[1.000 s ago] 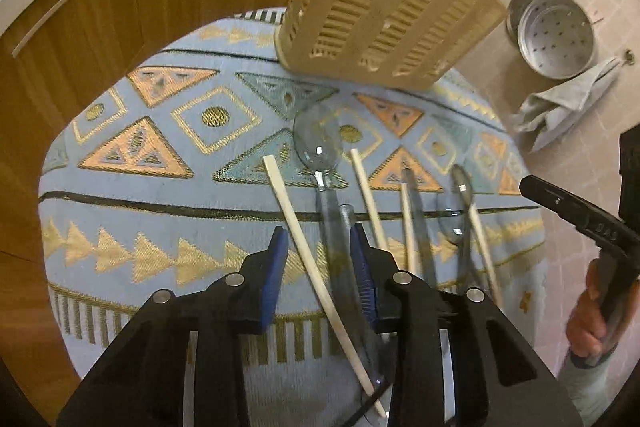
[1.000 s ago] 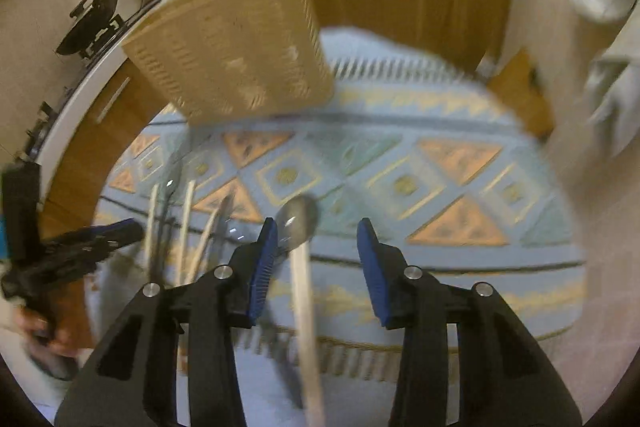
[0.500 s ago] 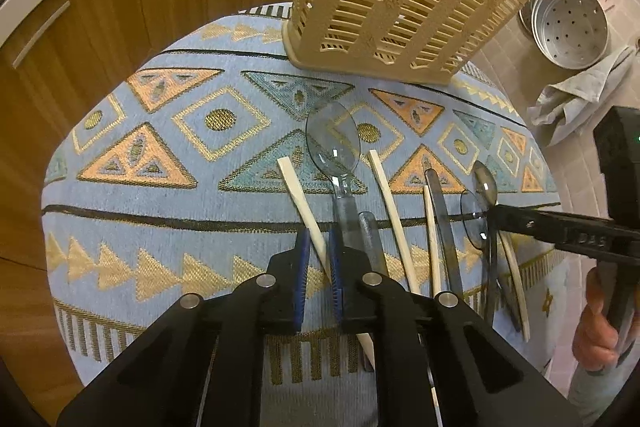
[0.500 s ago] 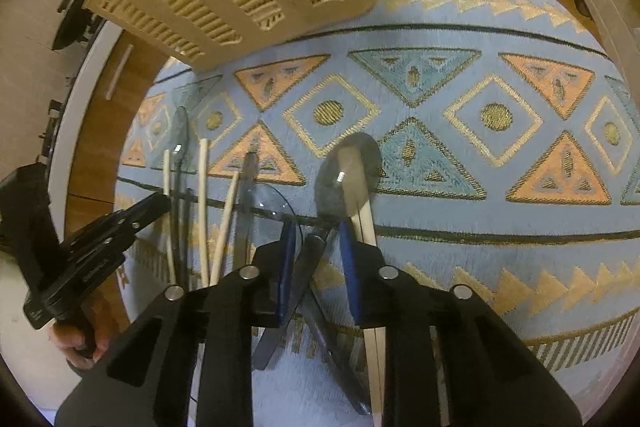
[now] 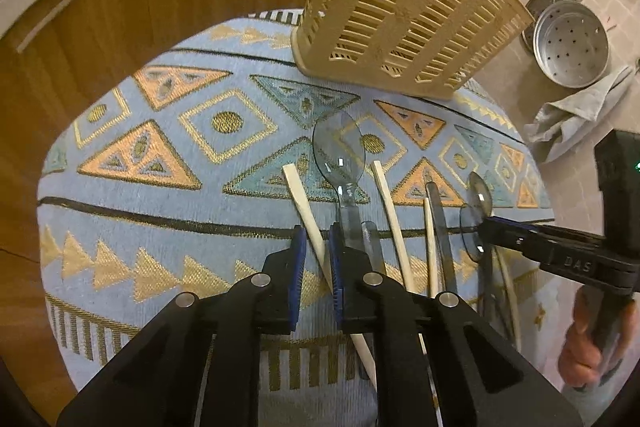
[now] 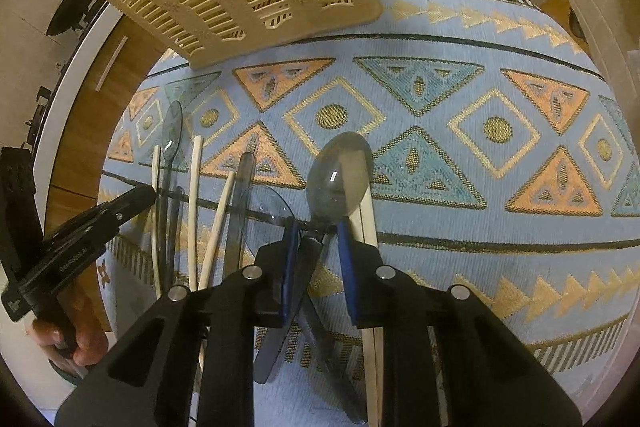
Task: Organize utensils
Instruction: 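Close the left tool on a wooden chopstick while the right tool grasps a clear spoon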
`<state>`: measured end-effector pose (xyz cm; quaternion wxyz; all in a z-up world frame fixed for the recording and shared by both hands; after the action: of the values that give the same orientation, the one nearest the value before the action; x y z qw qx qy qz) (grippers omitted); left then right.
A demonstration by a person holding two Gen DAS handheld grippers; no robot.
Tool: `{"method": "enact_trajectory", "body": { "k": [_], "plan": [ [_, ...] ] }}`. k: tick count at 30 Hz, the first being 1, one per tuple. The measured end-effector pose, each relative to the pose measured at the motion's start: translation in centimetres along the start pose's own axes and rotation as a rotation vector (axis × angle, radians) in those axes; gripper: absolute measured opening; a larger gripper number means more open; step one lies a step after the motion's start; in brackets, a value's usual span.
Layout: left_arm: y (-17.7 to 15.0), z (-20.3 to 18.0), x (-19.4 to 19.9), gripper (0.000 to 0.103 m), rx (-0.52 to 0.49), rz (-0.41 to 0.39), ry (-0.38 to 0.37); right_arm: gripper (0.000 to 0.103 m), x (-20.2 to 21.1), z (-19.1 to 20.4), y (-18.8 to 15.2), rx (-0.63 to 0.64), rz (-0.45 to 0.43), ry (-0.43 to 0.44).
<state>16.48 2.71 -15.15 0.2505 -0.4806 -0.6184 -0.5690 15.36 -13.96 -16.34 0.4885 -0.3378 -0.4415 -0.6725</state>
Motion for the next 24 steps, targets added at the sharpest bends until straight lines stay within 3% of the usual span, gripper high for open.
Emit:
{"method": "enact_trajectory", "body": {
  "k": [4, 10, 19, 24],
  "plan": [
    [0.2, -0.8, 0.0, 0.01, -0.029, -0.026, 0.062, 0.018, 0.7, -0.6, -0.1, 0.007, 0.0, 0.006],
    [0.3, -1.5, -0.1, 0.023, -0.049, -0.034, 0.074, 0.018, 0.6, -0.5, 0.1, 0.013, 0.003, 0.003],
    [0.5, -1.8, -0.4, 0.022, -0.048, -0.039, 0.063, 0.013, 0.3, 0.2, 0.1, 0.058, -0.035, -0.047],
    [0.3, -0.3, -0.1, 0.012, -0.026, -0.044, 0.045, 0.01, 0.3, 0.0, 0.2, 0.058, -0.036, -0.031]
  ]
}}
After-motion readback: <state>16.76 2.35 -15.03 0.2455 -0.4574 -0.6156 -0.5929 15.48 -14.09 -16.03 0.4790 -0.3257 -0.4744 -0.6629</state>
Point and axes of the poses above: each gripper's, at about its wrist camera, not at the fingertips, and x roughly against the way its jaws point, z to its left, y to its top, the point moved 10 cm from there along -x, roughly the way its jaws point, and after that the axes turned 4 degrees about -x, right-handed, at the moved point
